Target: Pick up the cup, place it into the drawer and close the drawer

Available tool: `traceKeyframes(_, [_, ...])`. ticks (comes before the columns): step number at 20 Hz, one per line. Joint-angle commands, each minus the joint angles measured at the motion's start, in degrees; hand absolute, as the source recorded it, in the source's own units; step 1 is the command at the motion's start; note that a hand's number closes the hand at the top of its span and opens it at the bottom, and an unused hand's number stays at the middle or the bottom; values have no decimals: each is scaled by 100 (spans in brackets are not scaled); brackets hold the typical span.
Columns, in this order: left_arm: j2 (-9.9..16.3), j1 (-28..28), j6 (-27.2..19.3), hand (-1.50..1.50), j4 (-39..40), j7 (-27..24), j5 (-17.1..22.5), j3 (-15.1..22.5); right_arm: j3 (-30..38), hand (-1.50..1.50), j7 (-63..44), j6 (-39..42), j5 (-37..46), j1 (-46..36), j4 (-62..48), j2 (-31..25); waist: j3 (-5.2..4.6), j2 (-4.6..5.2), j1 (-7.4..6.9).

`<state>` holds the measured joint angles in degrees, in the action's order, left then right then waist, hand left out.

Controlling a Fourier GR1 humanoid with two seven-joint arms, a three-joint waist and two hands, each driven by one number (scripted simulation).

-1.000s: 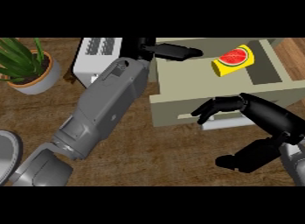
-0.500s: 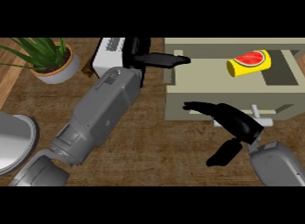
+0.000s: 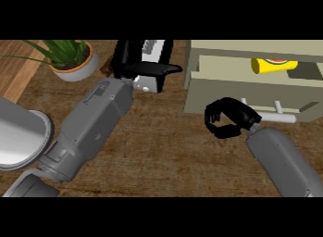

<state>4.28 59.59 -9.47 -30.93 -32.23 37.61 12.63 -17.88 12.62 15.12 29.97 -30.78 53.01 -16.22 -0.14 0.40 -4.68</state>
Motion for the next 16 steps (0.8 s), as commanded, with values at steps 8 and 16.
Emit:
traceKeyframes(8, [370, -808, 469, -150, -788, 184, 33, 126, 1374, 150, 1099, -718, -431, -1664, -2186, -335, 51, 120, -477])
traceKeyframes(16, [586, -919, 788, -150, -950, 384, 97, 128, 1787, 150, 811, -485, -697, -2302, -2471, -846, 43, 235, -619])
